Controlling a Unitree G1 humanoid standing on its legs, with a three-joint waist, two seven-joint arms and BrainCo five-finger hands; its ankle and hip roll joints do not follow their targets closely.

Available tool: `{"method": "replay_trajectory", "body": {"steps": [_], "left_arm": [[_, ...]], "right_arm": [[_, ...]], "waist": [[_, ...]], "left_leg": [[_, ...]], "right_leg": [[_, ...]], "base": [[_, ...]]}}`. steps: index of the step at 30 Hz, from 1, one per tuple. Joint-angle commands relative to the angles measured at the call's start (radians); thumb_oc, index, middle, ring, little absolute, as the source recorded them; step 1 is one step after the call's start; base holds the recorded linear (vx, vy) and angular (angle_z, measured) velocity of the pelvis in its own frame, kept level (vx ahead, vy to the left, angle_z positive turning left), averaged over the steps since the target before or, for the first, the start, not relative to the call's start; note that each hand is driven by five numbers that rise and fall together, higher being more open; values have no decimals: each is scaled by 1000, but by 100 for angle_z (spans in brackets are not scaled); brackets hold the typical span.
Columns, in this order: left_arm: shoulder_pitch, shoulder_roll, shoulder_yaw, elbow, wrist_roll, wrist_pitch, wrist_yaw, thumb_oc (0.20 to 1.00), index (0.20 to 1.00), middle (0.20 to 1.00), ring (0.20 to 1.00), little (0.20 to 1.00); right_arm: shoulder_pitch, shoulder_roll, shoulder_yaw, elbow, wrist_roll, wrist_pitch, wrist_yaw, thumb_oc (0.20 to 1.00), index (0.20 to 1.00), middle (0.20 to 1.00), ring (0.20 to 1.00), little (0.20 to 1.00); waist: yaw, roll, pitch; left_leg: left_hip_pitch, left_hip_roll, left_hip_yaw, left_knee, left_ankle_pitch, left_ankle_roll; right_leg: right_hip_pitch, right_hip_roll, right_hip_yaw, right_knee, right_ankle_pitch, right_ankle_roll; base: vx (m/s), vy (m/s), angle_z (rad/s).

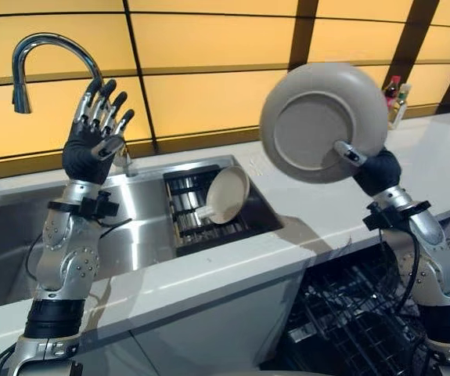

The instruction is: Pick up plates and place into dishwasher.

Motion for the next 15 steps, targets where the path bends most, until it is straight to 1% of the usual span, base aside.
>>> {"method": "replay_trajectory", "body": {"steps": [1,3,6,10,12,15], "left_arm": [[-5,40,51,29,38,-67,-1,1000,1000,1000,1000,1000],[14,44,73,31,37,-70,-8,1000,1000,1000,1000,1000],[30,63,106,42,37,-64,0,1000,1000,1000,1000,1000],[35,88,137,76,39,-63,2,1000,1000,1000,1000,1000],[42,102,167,90,44,-54,-2,1000,1000,1000,1000,1000],[47,109,192,114,39,-61,-16,1000,1000,1000,1000,1000]], "right_arm": [[23,-61,-109,12,-52,-94,-47,200,200,200,200,200],[60,-71,-146,32,-66,-102,-66,200,200,200,200,200],[101,-82,-189,66,-111,-94,-122,200,200,200,200,200],[150,-78,-232,115,-160,-104,-172,200,200,200,200,200],[195,-74,-277,147,-179,-100,-205,200,200,200,200,200],[243,-53,-322,190,-198,-103,-205,200,200,200,200,200]], "waist": [[-35,-11,-22],[-44,-13,-19],[-65,-14,-10],[-89,-13,0],[-110,-12,6],[-126,-11,14]], "left_leg": [[-106,-62,2,6,42,71],[-106,-61,12,6,41,71],[-105,-60,27,6,39,74],[-102,-59,54,6,36,75],[-101,-58,73,6,36,74],[-102,-58,89,6,35,74]], "right_leg": [[70,47,-53,15,-103,-42],[66,49,-44,15,-101,-41],[59,52,-27,17,-97,-42],[55,52,-6,14,-90,-39],[51,48,5,12,-85,-33],[42,46,13,13,-78,-28]], "base": [[9,-20,-13],[5,-28,-10],[0,-31,-17],[15,-34,-18],[22,-43,-11],[1,-40,-16]]}}
